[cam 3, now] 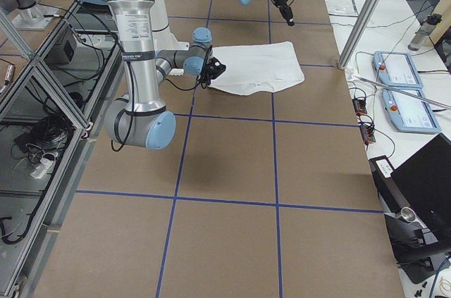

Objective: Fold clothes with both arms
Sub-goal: 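Move the left gripper to the near edge and grasp both near corners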

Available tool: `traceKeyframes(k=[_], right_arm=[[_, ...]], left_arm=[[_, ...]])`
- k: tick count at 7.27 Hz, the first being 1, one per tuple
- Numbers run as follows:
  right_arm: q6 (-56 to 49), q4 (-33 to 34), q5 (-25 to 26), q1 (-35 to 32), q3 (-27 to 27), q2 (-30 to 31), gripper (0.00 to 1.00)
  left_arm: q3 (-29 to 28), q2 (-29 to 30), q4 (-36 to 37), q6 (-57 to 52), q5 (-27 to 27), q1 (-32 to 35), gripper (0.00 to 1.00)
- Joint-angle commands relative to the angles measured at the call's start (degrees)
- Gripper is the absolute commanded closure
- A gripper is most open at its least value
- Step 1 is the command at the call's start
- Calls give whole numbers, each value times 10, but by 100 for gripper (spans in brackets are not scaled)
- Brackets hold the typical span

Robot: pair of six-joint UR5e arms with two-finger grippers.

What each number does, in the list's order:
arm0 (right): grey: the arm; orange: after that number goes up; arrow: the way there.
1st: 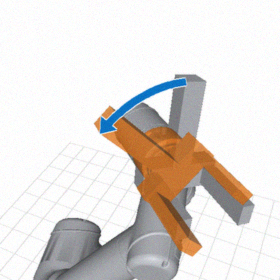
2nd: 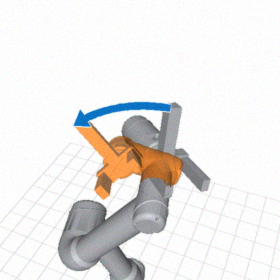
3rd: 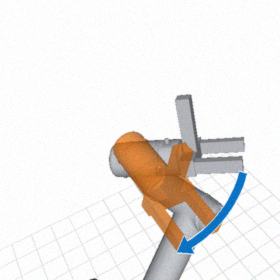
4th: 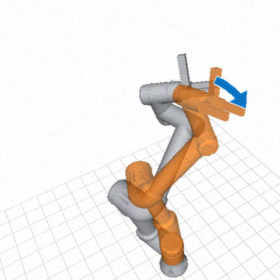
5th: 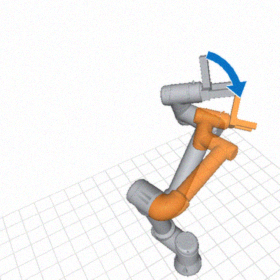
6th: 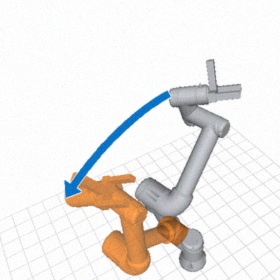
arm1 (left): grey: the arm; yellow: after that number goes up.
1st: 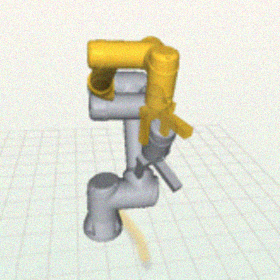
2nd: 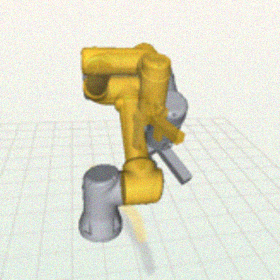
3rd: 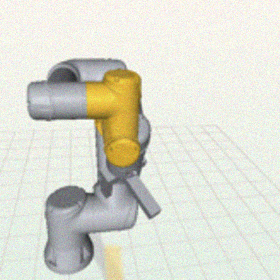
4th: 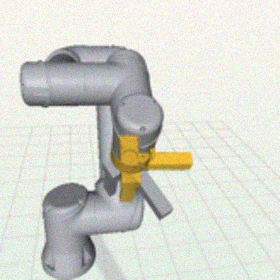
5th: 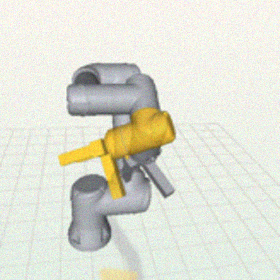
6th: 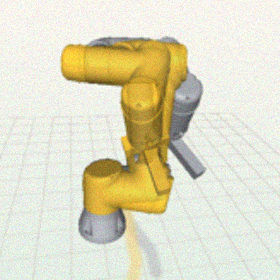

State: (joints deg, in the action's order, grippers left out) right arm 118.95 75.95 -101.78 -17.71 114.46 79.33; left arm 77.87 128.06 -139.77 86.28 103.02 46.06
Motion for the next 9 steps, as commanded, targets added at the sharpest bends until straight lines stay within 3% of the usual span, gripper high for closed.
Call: traceKeyframes(k=[1,3,4,9], right_arm=[[19,3,-2,1,18,7,100],[47,5,0,25,41,12,100],[66,6,4,41,45,12,100],[88,6,5,63,54,11,100]], left_arm=[[169,-96,67,80,13,-57,50],[303,-204,74,187,-6,-166,46],[332,-247,75,218,-45,-221,46],[320,-258,94,331,-87,-375,43]])
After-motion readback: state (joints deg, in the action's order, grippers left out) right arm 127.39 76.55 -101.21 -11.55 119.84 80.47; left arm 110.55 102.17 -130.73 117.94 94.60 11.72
